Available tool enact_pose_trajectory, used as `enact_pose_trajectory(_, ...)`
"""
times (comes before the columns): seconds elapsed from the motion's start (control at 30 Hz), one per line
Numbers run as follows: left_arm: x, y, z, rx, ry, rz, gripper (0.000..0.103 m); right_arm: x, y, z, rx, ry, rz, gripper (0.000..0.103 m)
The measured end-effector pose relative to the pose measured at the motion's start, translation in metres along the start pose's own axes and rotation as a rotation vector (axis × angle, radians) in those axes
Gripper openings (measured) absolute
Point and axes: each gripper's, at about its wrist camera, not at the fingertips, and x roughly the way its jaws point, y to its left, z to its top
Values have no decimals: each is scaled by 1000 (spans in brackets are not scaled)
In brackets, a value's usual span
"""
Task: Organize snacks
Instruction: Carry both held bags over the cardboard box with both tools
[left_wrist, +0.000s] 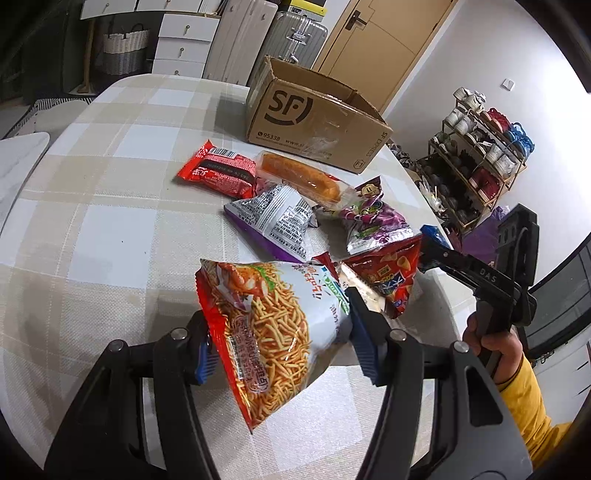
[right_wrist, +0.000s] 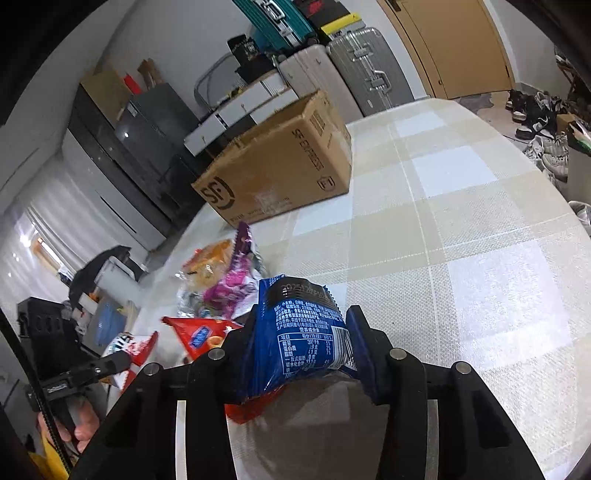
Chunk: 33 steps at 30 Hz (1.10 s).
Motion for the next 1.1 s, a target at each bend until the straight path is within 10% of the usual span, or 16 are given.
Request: enact_pose_trajectory(1.1, -150, -73, 14, 217, -256, 9, 57, -133, 154, 16, -251, -188, 249, 45)
